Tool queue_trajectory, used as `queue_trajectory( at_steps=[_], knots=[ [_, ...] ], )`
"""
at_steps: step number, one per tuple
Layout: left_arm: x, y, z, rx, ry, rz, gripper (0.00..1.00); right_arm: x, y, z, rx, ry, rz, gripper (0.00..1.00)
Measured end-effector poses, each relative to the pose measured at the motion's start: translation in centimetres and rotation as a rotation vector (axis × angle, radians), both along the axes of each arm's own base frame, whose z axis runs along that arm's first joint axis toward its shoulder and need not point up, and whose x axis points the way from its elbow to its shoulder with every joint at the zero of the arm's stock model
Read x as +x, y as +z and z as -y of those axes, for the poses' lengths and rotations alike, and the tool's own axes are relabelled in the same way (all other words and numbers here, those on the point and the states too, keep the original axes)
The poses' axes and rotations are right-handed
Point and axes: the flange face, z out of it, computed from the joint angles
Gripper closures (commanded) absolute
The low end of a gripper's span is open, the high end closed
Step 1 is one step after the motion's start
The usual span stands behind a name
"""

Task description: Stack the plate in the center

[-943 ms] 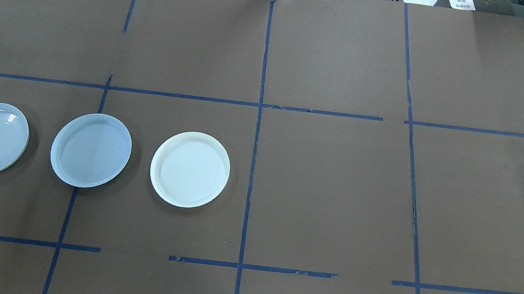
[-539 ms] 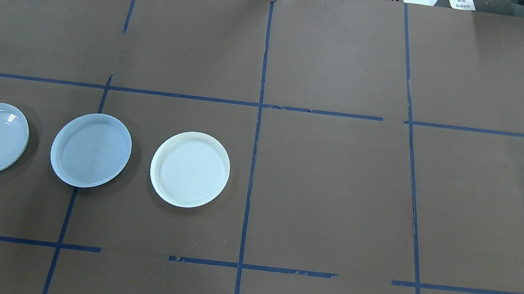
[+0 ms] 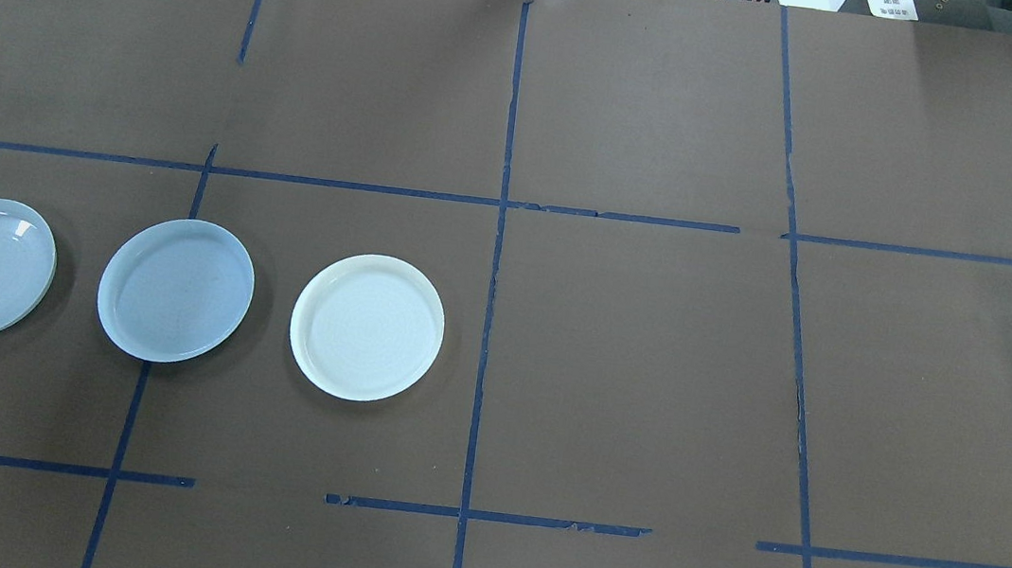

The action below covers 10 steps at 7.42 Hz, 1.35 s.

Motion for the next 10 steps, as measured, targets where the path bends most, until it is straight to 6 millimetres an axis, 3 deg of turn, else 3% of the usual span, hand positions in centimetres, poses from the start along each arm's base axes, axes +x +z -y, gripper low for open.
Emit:
queue_trajectory(
  at_steps=[3, 6, 10],
  knots=[
    [6.8, 0.4, -0.2, -0.049, 0.008, -0.074, 0.00, 0.0, 0.0, 0.0, 0.000, 0.000, 0.000, 0.00],
    [13.1, 2.8, -2.6, -0.087, -0.097, -0.069, 0.00, 0.0, 0.0, 0.0, 0.000, 0.000, 0.001, 0.00],
    [16.4, 6.8, -4.2, -0.115, -0.091, -0.038, 0.00, 0.0, 0.0, 0.0, 0.000, 0.000, 0.001, 0.00]
  ],
)
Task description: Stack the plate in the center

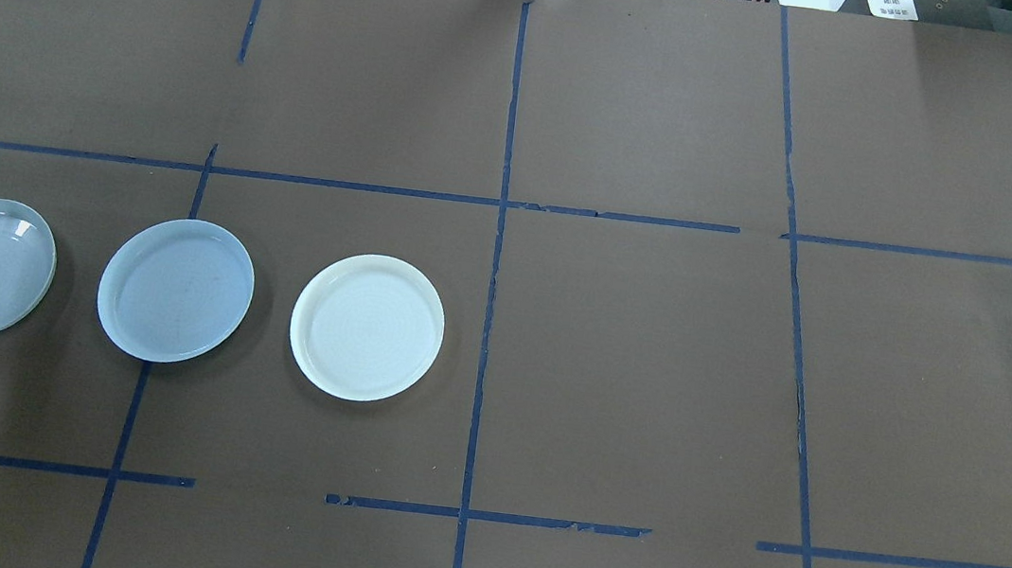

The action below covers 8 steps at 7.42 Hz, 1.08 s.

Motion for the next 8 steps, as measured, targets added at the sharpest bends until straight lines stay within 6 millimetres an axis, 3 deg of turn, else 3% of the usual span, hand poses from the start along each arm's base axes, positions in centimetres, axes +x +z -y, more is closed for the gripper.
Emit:
queue_trajectory(
  at_steps=[4, 5, 6, 8],
  knots=[
    [2.6, 1.1, -0.8, -0.015, 0.057, 0.008, 0.04, 0.0, 0.0, 0.0, 0.000, 0.000, 0.000, 0.00],
    [3.0, 1.2, -1.0, -0.017, 0.066, 0.010, 0.31, 0.0, 0.0, 0.0, 0.000, 0.000, 0.000, 0.00],
    [3.2, 1.3, -1.1, -0.019, 0.071, 0.011, 0.49, 0.0, 0.0, 0.0, 0.000, 0.000, 0.000, 0.00],
    [3.3, 1.3, -1.1, -0.015, 0.077, 0.010, 0.73, 0.0, 0.0, 0.0, 0.000, 0.000, 0.000, 0.00]
  ],
)
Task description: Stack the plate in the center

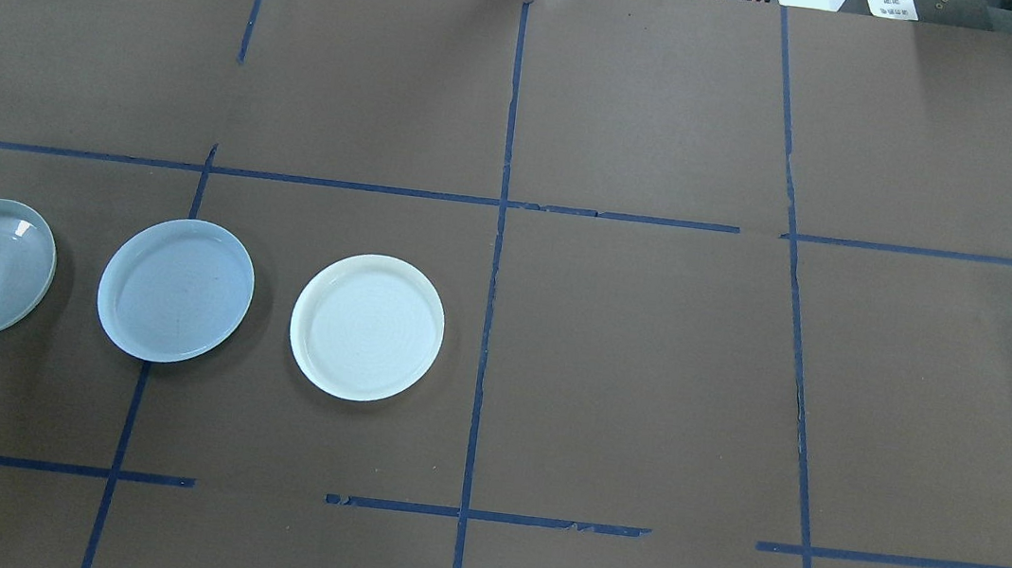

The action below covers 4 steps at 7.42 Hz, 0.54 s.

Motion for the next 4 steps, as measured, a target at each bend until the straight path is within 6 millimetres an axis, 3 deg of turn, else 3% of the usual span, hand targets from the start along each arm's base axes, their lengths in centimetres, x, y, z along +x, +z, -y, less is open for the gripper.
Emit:
queue_trajectory(
  at_steps=[1, 2, 4],
  knots=[
    [0.05, -0.07, 0.04, 0.004, 0.003, -0.001, 0.88, 0.00, 0.00, 0.00, 0.000, 0.000, 0.000, 0.00],
    [0.08, -0.15, 0.07, 0.007, 0.004, -0.002, 0.95, 0.01, 0.00, 0.00, 0.000, 0.000, -0.001, 0.00],
    [-0.02, -0.39, 0.13, 0.012, 0.004, -0.006, 1.00, 0.00, 0.00, 0.00, 0.000, 0.000, 0.000, 0.00]
  ],
)
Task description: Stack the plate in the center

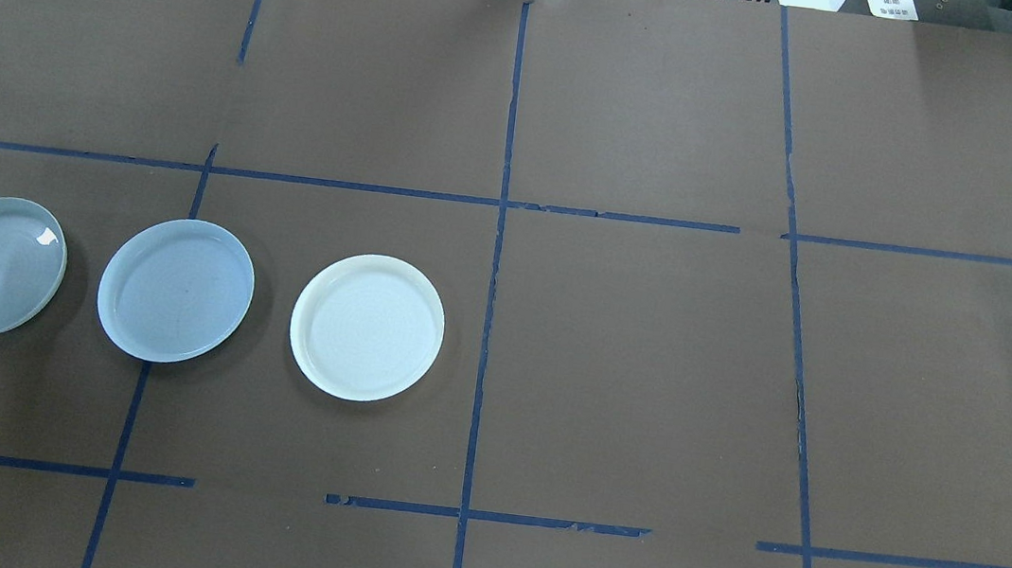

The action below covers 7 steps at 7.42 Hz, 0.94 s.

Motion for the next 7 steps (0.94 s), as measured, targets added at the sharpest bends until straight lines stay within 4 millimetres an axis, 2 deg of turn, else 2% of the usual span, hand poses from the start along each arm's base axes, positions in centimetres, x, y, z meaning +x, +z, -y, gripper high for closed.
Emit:
queue_trajectory(
  at_steps=[1, 3, 4, 6, 7],
  knots=[
    [-0.1, -0.3, 0.0, 0.004, -0.001, -0.004, 1.00, 0.0, 0.0, 0.0, 0.000, 0.000, 0.000, 0.00],
    [-1.3, -2.2, -0.6, 0.027, -0.007, -0.028, 1.00, 0.0, 0.0, 0.0, 0.000, 0.000, -0.001, 0.00],
    [-3.3, -3.0, -0.8, 0.049, -0.016, -0.048, 1.00, 0.0, 0.0, 0.0, -0.001, 0.001, -0.001, 0.00],
    [-9.1, -3.6, 0.1, 0.096, -0.049, -0.054, 1.00, 0.0, 0.0, 0.0, 0.000, 0.001, -0.001, 0.00],
    [-11.2, -4.2, 0.7, 0.092, -0.058, -0.037, 1.00, 0.0, 0.0, 0.0, 0.000, 0.000, -0.001, 0.00]
  ],
)
